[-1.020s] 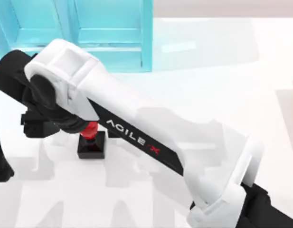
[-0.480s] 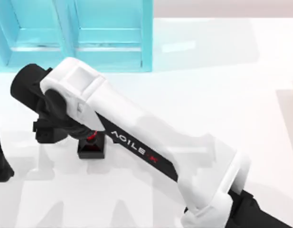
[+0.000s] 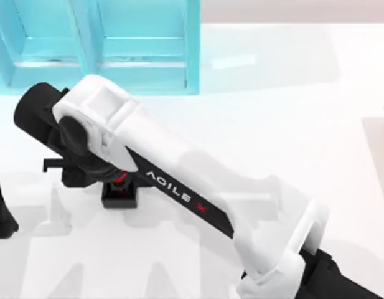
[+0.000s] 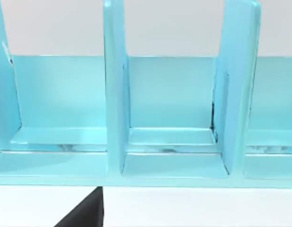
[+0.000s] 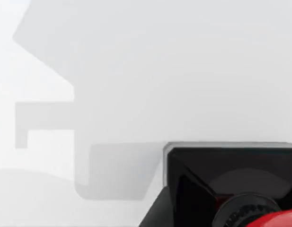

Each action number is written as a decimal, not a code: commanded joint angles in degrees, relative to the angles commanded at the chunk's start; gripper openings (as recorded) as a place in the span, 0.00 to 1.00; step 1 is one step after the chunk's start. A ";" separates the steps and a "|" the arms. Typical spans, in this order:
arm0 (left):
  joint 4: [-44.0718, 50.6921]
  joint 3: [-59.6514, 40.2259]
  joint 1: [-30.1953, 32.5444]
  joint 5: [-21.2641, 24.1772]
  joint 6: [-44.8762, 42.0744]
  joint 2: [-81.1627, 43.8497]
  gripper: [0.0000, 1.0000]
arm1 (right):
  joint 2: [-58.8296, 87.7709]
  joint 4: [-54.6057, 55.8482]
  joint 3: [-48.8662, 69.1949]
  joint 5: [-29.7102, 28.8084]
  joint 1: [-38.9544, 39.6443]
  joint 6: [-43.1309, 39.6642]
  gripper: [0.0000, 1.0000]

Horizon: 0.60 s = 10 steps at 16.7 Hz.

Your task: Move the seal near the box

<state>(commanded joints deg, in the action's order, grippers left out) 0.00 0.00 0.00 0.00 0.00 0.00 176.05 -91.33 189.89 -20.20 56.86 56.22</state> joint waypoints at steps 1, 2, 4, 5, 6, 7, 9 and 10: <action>0.00 0.00 0.00 0.00 0.00 0.00 1.00 | 0.00 0.00 0.00 0.00 0.00 0.00 0.32; 0.00 0.00 0.00 0.00 0.00 0.00 1.00 | 0.00 0.00 0.00 0.00 0.00 0.00 0.25; 0.00 0.00 0.00 0.00 0.00 0.00 1.00 | 0.00 0.00 0.00 0.00 0.00 0.00 0.10; 0.00 0.00 0.00 0.00 0.00 0.00 1.00 | 0.00 0.00 0.00 0.00 0.00 0.00 0.02; 0.00 0.00 0.00 0.00 0.00 0.00 1.00 | 0.00 0.00 0.00 0.00 0.00 0.00 0.00; 0.00 0.00 0.00 0.00 0.00 0.00 1.00 | 0.00 0.00 0.00 0.00 0.00 0.00 0.00; 0.00 0.00 0.00 0.00 0.00 0.00 1.00 | 0.00 0.00 0.00 0.00 0.00 0.00 0.00; 0.00 0.00 0.00 0.00 0.00 0.00 1.00 | 0.00 0.00 0.00 0.00 0.00 0.00 0.00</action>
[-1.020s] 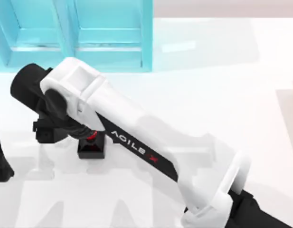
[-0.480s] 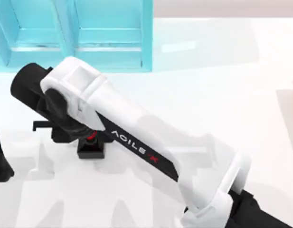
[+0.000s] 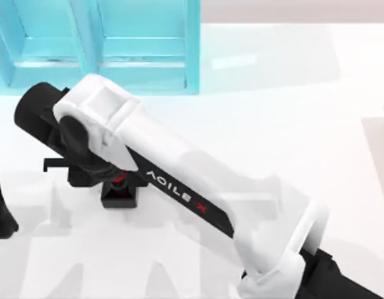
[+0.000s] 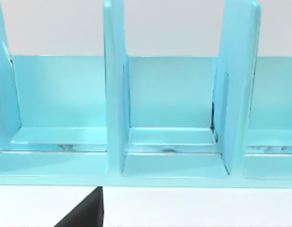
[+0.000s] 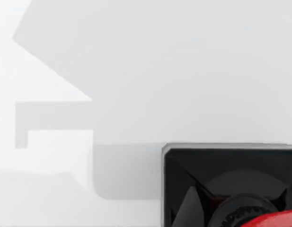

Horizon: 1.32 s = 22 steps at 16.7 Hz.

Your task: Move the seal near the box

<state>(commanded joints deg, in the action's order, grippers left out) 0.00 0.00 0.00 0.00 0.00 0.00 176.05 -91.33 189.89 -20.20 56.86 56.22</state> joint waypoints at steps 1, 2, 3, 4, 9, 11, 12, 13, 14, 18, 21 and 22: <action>0.00 0.00 0.00 0.00 0.00 0.00 1.00 | 0.00 0.00 0.00 0.00 0.00 0.00 0.00; 0.00 0.00 0.00 0.00 0.00 0.00 1.00 | 0.00 0.00 0.00 0.00 0.00 0.00 0.00; 0.00 0.00 0.00 0.00 0.00 0.00 1.00 | 0.00 0.00 0.00 0.00 0.00 0.00 0.00; 0.00 0.00 0.00 0.00 0.00 0.00 1.00 | -0.01 0.01 -0.02 0.01 0.21 0.06 0.00; 0.00 0.00 0.00 0.00 0.00 0.00 1.00 | -5.79 2.64 -6.80 0.22 0.13 -0.16 0.00; 0.00 0.00 0.00 0.00 0.00 0.00 1.00 | -9.15 3.83 -13.21 0.23 0.14 -0.19 0.00; 0.00 0.00 0.00 0.00 0.00 0.00 1.00 | -10.80 4.44 -16.42 0.26 0.11 -0.17 0.00; 0.00 0.00 0.00 0.00 0.00 0.00 1.00 | -12.82 4.99 -19.05 0.28 0.07 -0.13 0.00; 0.00 0.00 0.00 0.00 0.00 0.00 1.00 | -14.66 5.62 -21.11 0.31 0.02 -0.14 0.00; 0.00 0.00 0.00 0.00 0.00 0.00 1.00 | -16.93 7.05 -23.74 0.29 0.19 -0.02 0.00; 0.00 0.00 0.00 0.00 0.00 0.00 1.00 | -16.85 6.96 -23.66 0.32 0.15 0.04 0.00; 0.00 0.00 0.00 0.00 0.00 0.00 1.00 | -17.42 7.49 -24.23 0.52 -0.44 -0.17 0.00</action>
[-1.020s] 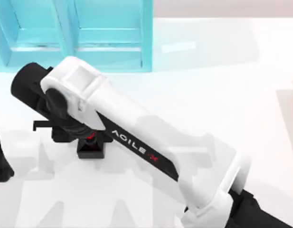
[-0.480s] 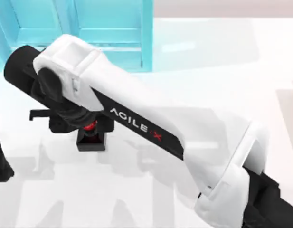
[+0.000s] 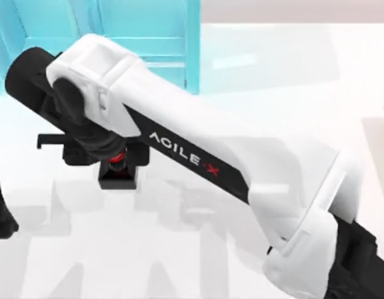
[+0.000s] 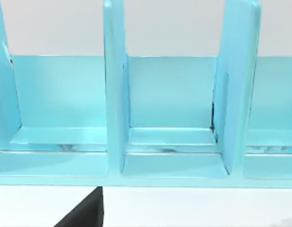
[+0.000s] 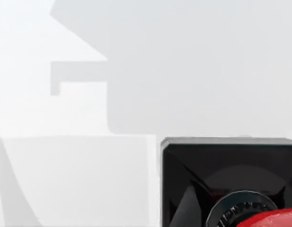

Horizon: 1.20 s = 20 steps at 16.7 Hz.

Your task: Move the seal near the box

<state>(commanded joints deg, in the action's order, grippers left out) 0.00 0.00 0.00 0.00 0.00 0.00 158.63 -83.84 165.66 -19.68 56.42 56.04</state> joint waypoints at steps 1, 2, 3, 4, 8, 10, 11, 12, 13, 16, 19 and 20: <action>0.00 0.00 0.00 0.00 0.00 0.00 1.00 | -1.10 0.96 -1.13 0.37 -1.18 -0.37 0.00; 0.00 0.00 0.00 0.00 0.00 0.00 1.00 | -2.74 2.21 -2.83 0.90 -2.97 -1.00 0.00; 0.00 0.00 0.00 0.00 0.00 0.00 1.00 | -4.93 3.64 -5.08 1.59 -5.36 -2.01 0.00; 0.00 0.00 0.00 0.00 0.00 0.00 1.00 | -7.68 5.12 -7.77 2.38 -8.33 -3.51 0.00; 0.00 0.00 0.00 0.00 0.00 0.00 1.00 | -21.92 10.59 -22.59 5.78 -19.28 -13.76 0.00; 0.00 0.00 0.00 0.00 0.00 0.00 1.00 | -28.57 13.00 -33.26 7.41 -21.76 -19.30 0.00; 0.00 0.00 0.00 0.00 0.00 0.00 1.00 | -31.88 13.95 -39.45 8.15 -22.61 -22.12 0.00; 0.00 0.00 0.00 0.00 0.00 0.00 1.00 | -35.45 14.80 -46.11 8.81 -23.59 -24.99 0.00; 0.00 0.00 0.00 0.00 0.00 0.00 1.00 | -39.36 15.71 -52.89 9.44 -24.84 -27.89 0.00; 0.00 0.00 0.00 0.00 0.00 0.00 1.00 | -52.08 19.65 -70.40 11.47 -30.93 -37.07 0.00; 0.00 0.00 0.00 0.00 0.00 0.00 1.00 | -63.34 24.48 -82.61 14.17 -40.85 -44.70 0.00; 0.00 0.00 0.00 0.00 0.00 0.00 1.00 | -66.13 26.09 -85.49 15.14 -43.90 -46.31 0.00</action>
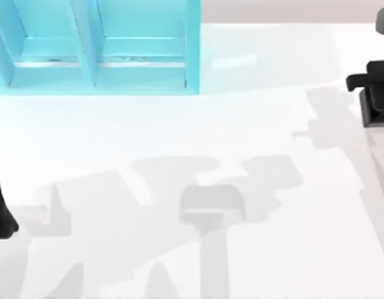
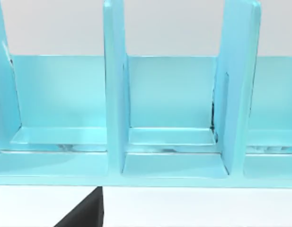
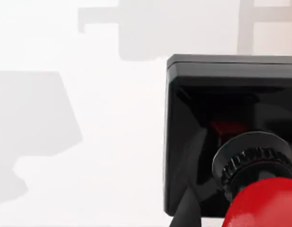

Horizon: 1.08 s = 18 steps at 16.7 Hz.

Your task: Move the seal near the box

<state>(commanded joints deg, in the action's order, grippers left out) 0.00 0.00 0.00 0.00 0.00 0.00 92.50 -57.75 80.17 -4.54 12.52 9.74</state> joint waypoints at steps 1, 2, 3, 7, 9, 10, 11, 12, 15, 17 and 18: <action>0.00 0.00 0.00 0.00 0.00 0.00 1.00 | -2.23 1.44 -2.30 0.92 -2.48 -1.20 0.00; 0.00 0.00 0.00 0.00 0.00 0.00 1.00 | -3.91 2.66 -4.03 1.69 -4.38 -2.13 0.00; 0.00 0.00 0.00 0.00 0.00 0.00 1.00 | -5.04 3.56 -5.20 2.28 -5.69 -2.79 0.00; 0.00 0.00 0.00 0.00 0.00 0.00 1.00 | -5.78 4.23 -5.95 2.69 -6.56 -3.14 0.00; 0.00 0.00 0.00 0.00 0.00 0.00 1.00 | -5.55 4.08 -5.85 2.54 -6.36 -3.02 0.00; 0.00 0.00 0.00 0.00 0.00 0.00 1.00 | -5.50 4.24 -5.96 2.55 -6.37 -3.03 0.00; 0.00 0.00 0.00 0.00 0.00 0.00 1.00 | -5.26 4.92 -6.46 2.56 -6.40 -3.04 0.00; 0.00 0.00 0.00 0.00 0.00 0.00 1.00 | -4.84 6.07 -7.35 2.58 -6.43 -3.04 0.00; 0.00 0.00 0.00 0.00 0.00 0.00 1.00 | -3.55 10.29 -9.81 2.62 -6.50 -3.08 0.00; 0.00 0.00 0.00 0.00 0.00 0.00 1.00 | -2.72 12.32 -11.31 2.62 -6.54 -3.13 0.00; 0.00 0.00 0.00 0.00 0.00 0.00 1.00 | -2.38 13.80 -11.94 2.63 -6.57 -3.14 0.00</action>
<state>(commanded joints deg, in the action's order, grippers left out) 0.00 0.00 0.00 0.00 0.00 0.00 90.12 -43.95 68.23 -1.92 5.95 6.60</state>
